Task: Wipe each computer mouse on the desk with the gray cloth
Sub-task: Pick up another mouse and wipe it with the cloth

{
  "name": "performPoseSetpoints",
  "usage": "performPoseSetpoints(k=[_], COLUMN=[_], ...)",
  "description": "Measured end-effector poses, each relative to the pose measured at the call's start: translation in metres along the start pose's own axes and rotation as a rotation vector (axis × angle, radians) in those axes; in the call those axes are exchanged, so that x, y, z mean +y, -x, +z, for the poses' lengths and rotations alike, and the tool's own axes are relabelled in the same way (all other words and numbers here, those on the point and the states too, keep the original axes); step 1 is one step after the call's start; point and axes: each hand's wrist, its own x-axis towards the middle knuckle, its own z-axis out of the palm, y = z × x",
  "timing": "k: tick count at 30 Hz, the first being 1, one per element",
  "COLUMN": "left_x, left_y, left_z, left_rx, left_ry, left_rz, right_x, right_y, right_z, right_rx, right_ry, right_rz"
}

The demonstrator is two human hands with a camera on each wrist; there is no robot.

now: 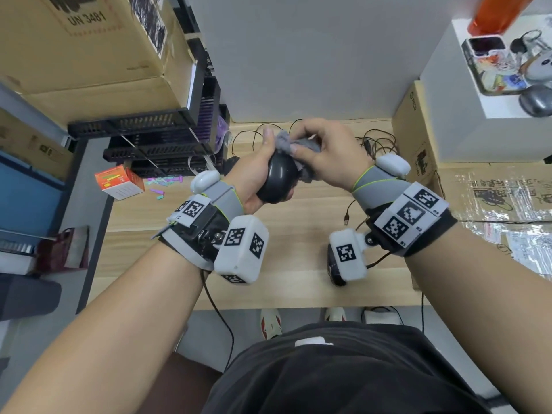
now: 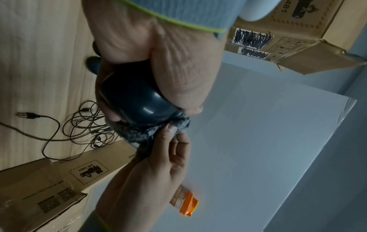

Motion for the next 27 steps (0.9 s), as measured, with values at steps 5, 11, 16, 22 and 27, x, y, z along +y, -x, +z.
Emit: performPoseSetpoints(k=[5,11,16,22,27], left_x=[-0.004,-0.004,-0.004,-0.003,0.000], left_y=[0.001,-0.003,-0.005,-0.006,-0.005], left_z=[0.000,-0.005,-0.012,-0.010,-0.018], left_rx=[0.007,0.031,0.048,0.096,0.179], left_ry=[0.022,0.115,0.172,0.169,0.190], left_rz=[-0.003,0.027,0.048,0.058,0.039], right_x=[0.010,0.003,-0.001,-0.006,-0.008], right_y=[0.002,0.017,0.016,0.015,0.021], right_z=[-0.001,0.006,-0.002,0.000,-0.003], right_rx=[0.051,-0.029,-0.213,-0.004,-0.246], right_ry=[0.093,-0.075,-0.224,-0.144,-0.256], right_rz=[0.146,0.077,0.041,-0.018,-0.068])
